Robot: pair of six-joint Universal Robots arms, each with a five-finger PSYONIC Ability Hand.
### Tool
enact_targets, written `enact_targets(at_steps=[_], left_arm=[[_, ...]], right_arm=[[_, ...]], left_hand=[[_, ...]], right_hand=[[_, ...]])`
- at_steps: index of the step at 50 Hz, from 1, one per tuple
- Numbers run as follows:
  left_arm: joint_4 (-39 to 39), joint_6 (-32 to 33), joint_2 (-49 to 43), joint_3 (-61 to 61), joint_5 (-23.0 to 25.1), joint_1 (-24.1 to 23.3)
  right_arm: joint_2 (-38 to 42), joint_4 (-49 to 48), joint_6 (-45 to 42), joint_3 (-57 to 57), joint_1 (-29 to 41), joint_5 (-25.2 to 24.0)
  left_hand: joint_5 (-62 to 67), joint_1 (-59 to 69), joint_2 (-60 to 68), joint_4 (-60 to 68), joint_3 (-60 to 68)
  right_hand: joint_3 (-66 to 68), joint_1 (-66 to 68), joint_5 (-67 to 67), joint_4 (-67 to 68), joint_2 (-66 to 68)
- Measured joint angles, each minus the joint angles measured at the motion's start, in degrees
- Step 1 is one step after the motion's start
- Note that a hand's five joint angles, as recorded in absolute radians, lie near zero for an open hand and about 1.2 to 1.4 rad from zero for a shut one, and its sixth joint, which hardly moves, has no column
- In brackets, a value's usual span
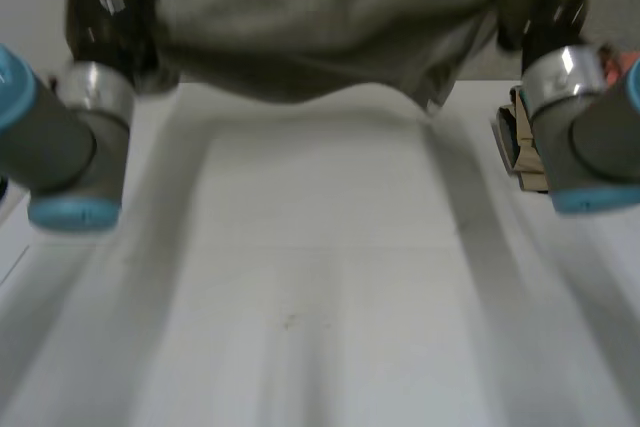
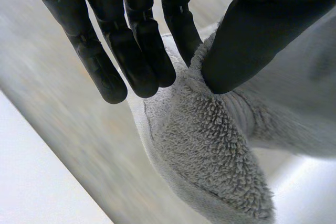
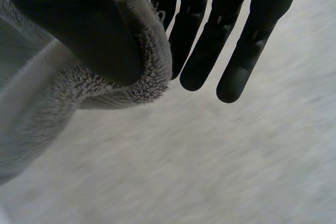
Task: Fold the laundry.
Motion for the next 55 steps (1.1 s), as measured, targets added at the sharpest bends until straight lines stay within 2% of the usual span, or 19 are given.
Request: enact_targets(at_steps=[7, 12, 14, 17, 18, 20, 21, 23, 27, 32, 36, 40, 48, 55], left_arm=[[-4.0, 0.6, 0.6, -17.5, 0.0, -0.3], [-9.3, 2.7, 1.2, -24.9, -0.1, -0.3], [-12.9, 4.8, 1.8, -27.2, -0.2, -0.4], [-18.0, 8.1, 2.9, -28.7, -0.3, -0.6], [-20.3, 9.6, 3.5, -29.1, -0.4, -0.7], [-23.4, 11.5, 4.8, -28.9, -0.4, -0.8], [-24.8, 12.4, 5.6, -28.5, -0.3, -0.9], [-26.2, 13.2, 7.1, -27.1, -0.2, -1.1], [-26.3, 12.7, 9.2, -23.5, -0.1, -1.7], [-24.5, 8.3, 8.5, -16.1, 0.0, -2.5], [-24.1, 4.5, 3.9, -9.4, 0.2, -2.8], [-26.1, 1.8, -4.6, 0.0, 0.4, -2.6], [-35.2, 1.6, -19.3, 16.0, 0.7, -0.3], [-41.0, 2.0, -25.4, 21.8, 1.4, 2.2]], right_arm=[[0.0, 13.3, -0.2, 13.3, -0.8, -8.7], [0.0, 18.1, -2.1, 20.1, -2.0, -12.7], [-0.1, 19.0, -3.4, 22.4, -2.5, -13.5], [-0.4, 19.3, -5.5, 24.5, -3.0, -13.9], [-0.6, 19.3, -6.4, 25.1, -3.1, -13.9], [-1.1, 19.2, -7.7, 25.9, -3.2, -13.7], [-1.4, 19.1, -8.3, 26.2, -3.2, -13.7], [-1.9, 19.0, -9.0, 26.5, -3.2, -13.5], [-2.6, 18.8, -9.4, 26.9, -3.2, -13.2], [-2.9, 18.7, -9.3, 27.5, -3.1, -13.1], [-2.9, 18.8, -9.2, 28.1, -3.1, -13.1], [-2.8, 18.8, -9.2, 28.6, -3.2, -13.2], [-2.7, 18.9, -9.4, 29.0, -3.2, -13.3], [-2.7, 18.9, -9.6, 29.2, -3.2, -13.3]], left_hand=[[0.0, 0.0, 0.0, 0.0, 0.0], [0.0, 0.0, -0.6, -0.8, -0.5], [-4.7, -5.0, -7.7, -7.4, -7.5], [-19.6, -21.4, -23.0, -22.5, -21.7], [-28.2, -29.8, -31.1, -31.1, -30.2], [-31.9, -32.9, -34.6, -34.7, -34.3], [-37.8, -37.7, -39.9, -40.5, -39.6], [-40.8, -39.6, -42.8, -43.7, -42.5], [-42.3, -40.9, -44.3, -45.3, -44.1], [-42.4, -40.9, -44.4, -45.3, -44.2], [-42.4, -40.9, -44.4, -45.3, -44.2], [-42.2, -40.9, -44.3, -45.2, -44.1], [-42.2, -40.9, -44.2, -45.2, -44.1], [-39.2, -38.8, -42.1, -42.4, -41.8]], right_hand=[[0.0, 0.0, 0.0, 0.0, 0.0], [0.0, 0.0, 0.0, 0.0, 0.0], [0.0, 0.0, 0.0, 0.0, 0.0], [0.0, 0.0, 0.0, 0.0, 0.0], [0.0, 0.0, 0.0, 0.0, 0.0], [0.0, 0.0, 0.0, 0.0, 0.0], [0.0, 0.0, 0.0, 0.0, 0.0], [0.0, 0.0, 0.0, 0.0, 0.0], [0.0, 0.0, 0.0, 0.0, 0.0], [0.0, 0.0, 0.0, 0.0, 0.0], [0.0, 0.0, 0.0, 0.0, 0.0], [0.0, 0.0, 0.0, 0.0, 0.0], [0.0, 0.0, 0.0, 0.0, 0.0], [0.0, 0.0, 0.0, 0.0, 0.0]])
